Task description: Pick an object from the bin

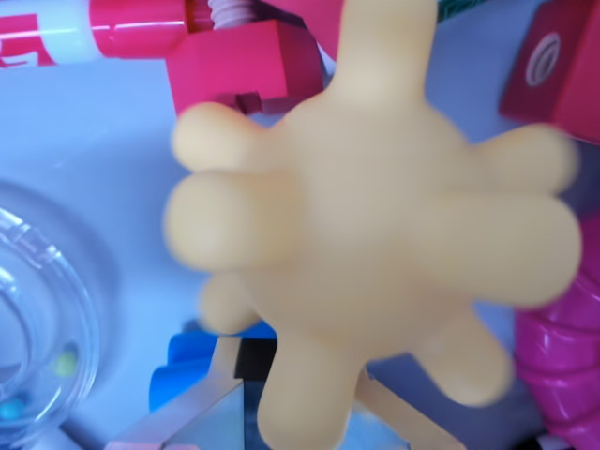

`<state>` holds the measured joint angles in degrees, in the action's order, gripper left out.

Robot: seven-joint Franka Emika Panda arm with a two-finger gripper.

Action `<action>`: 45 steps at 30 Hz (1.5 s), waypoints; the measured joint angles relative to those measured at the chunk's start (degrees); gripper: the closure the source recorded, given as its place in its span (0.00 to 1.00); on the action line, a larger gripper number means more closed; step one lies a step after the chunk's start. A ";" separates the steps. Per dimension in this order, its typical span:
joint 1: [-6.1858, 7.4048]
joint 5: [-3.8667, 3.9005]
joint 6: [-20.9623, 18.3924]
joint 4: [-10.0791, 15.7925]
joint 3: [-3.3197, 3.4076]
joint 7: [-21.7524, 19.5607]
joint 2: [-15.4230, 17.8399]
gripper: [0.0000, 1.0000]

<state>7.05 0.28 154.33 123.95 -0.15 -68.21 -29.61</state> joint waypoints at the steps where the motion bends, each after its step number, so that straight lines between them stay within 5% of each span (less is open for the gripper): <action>1: 0.00 0.00 -0.38 0.12 0.00 0.00 0.49 1.00; 27: 0.00 0.00 -12.58 1.31 0.00 0.03 13.64 1.00; 45: 0.00 -0.06 -22.23 -0.82 0.00 0.06 20.95 1.00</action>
<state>7.04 0.21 132.10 123.13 -0.15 -68.16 -8.66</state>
